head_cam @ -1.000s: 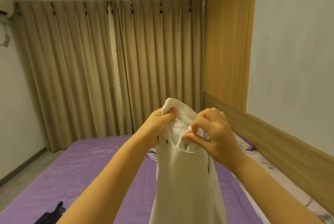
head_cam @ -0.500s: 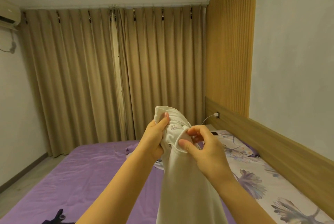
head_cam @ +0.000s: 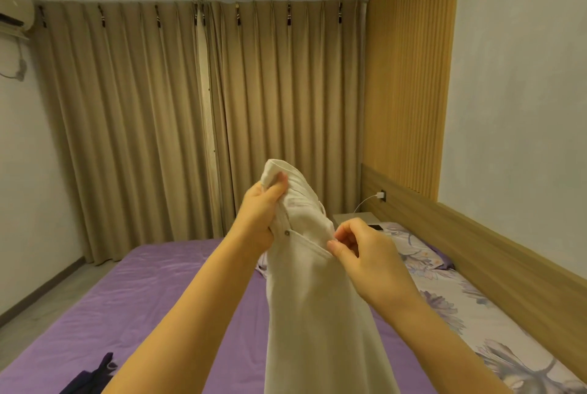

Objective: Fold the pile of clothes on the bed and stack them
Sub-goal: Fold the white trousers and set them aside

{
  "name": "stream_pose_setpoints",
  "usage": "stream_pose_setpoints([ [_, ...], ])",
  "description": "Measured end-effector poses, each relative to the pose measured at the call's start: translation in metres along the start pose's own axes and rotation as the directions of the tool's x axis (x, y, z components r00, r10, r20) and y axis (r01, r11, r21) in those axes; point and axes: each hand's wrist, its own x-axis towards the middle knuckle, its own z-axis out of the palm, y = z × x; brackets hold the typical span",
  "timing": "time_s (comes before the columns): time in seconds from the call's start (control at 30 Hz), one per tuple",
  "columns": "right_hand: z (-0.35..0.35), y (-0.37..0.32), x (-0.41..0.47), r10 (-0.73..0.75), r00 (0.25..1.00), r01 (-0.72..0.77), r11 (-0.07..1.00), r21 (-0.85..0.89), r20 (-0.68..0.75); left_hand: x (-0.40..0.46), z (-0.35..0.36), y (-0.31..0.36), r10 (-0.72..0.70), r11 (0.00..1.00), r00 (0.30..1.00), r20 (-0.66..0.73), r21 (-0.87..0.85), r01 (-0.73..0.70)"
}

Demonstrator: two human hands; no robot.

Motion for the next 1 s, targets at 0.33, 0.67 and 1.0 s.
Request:
stream_pose_setpoints([
  [0.33, -0.014, 0.015, -0.007, -0.656, 0.742, 0.66, 0.677, -0.325, 0.141, 0.009, 0.002, 0.036, 0.059, 0.984, 0.991, 0.116, 0.159, -0.077],
  [0.67, 0.002, -0.023, 0.026, -0.493, 0.804, 0.565, 0.807, -0.17, 0.332, 0.002, 0.011, 0.062, 0.067, 0.944, 0.981, 0.179, 0.308, -0.121],
  [1.0, 0.011, -0.039, 0.042, -0.197, 0.76, 0.492, 0.796, -0.351, 0.619, 0.004, 0.006, 0.05, 0.405, 0.286, 0.783, 0.473, 0.748, -0.6],
])
